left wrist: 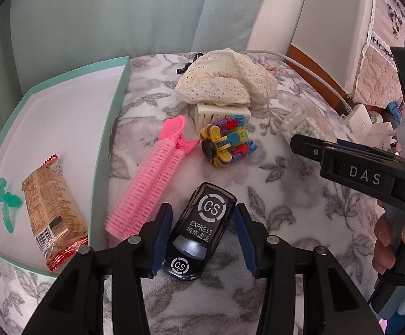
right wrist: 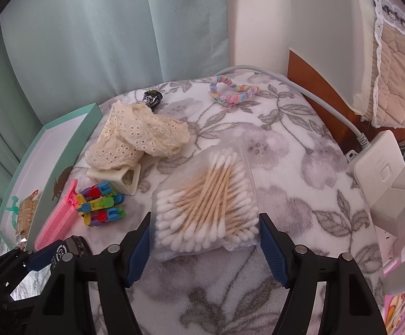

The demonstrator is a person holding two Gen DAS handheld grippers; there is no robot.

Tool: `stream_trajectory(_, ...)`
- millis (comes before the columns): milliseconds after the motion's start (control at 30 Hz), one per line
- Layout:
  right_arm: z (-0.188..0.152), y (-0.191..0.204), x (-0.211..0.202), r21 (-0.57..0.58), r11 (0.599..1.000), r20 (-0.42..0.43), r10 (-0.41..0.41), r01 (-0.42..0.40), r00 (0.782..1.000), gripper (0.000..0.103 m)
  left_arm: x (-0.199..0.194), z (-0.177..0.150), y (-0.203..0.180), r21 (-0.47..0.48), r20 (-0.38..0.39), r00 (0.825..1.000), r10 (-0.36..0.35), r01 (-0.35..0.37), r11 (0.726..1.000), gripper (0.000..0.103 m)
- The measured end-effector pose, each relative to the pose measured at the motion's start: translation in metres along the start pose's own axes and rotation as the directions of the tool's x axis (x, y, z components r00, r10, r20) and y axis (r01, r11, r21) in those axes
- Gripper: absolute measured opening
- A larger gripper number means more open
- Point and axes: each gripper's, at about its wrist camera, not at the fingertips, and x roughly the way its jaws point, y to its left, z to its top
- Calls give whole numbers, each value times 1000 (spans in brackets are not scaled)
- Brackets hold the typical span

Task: Organize objects
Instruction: 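Grasp the black toy car with the left gripper while the right grasps the cotton swab bag, then carry the toy car and cotton swab bag into the mint tray and release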

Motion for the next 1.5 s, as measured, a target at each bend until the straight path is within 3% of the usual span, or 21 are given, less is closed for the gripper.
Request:
stream_trajectory(333, -14, 7, -11, 1, 1000, -16, 8, -8, 1000, 74, -8, -7, 10, -44, 12, 999, -43, 43, 998, 36)
stream_trajectory(700, -18, 20, -24, -27, 1000, -7, 4, -4, 1000, 74, -24, -9, 11, -59, 41, 995, -88, 90, 994, 35)
stream_trajectory(1033, -15, 37, -38, -52, 999, 21, -4, 5, 1000, 74, -52, -5, 23, -69, 113, 988, -109, 118, 991, 34)
stream_trajectory(1500, -8, 92, -47, -140, 990, 50, 24, -17, 998, 74, -87, -4, 120, -269, 214, 976, 39, 21, 963, 34)
